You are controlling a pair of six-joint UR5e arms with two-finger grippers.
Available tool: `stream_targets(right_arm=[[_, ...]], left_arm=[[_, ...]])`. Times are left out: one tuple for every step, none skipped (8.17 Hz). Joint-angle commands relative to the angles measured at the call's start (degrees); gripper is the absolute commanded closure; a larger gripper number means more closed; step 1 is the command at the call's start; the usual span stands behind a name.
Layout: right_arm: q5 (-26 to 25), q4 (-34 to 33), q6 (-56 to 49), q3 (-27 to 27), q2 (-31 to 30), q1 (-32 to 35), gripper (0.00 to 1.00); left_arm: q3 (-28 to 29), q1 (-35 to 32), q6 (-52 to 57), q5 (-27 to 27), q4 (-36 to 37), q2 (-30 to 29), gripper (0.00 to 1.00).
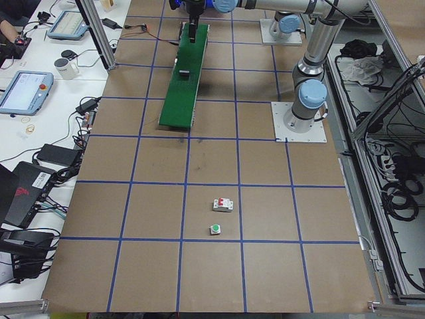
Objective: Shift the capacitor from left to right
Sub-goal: 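Raise the left gripper while the right gripper waits at the belt's far end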
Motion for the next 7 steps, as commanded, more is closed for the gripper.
stream_targets(right_arm=[[-0.6,2.0,-0.2,-0.2,0.1,0.0,0.0],[-0.5,2.0,-0.2,-0.2,0.3,0.0,0.0],[-0.6,2.0,0.0,-0.2,0.4,0.1,0.0],[-0.6,1.9,0.0,-0.2,0.4,0.0,0.0],[-0.5,1.9,0.0,-0.2,0.7,0.1,0.0],[-0.5,1.9,0.0,-0.2,1.0,0.1,0.0],[-0.5,1.9,0.0,-0.2,1.1,0.0,0.0]], left_arm=[[0.1,0.0,0.6,5.1,0.3,0.1,0.0],[0.1,0.0,0.6,5.1,0.2,0.1,0.0],[0.1,0.0,0.6,5.1,0.3,0.1,0.0],[0.1,0.0,0.3,5.0,0.3,0.1,0.0],[-0.4,0.0,0.1,4.3,0.3,0.1,0.0],[-0.4,0.0,0.1,2.9,0.3,0.1,0.0],[-0.4,0.0,0.1,2.8,0.3,0.1,0.0]])
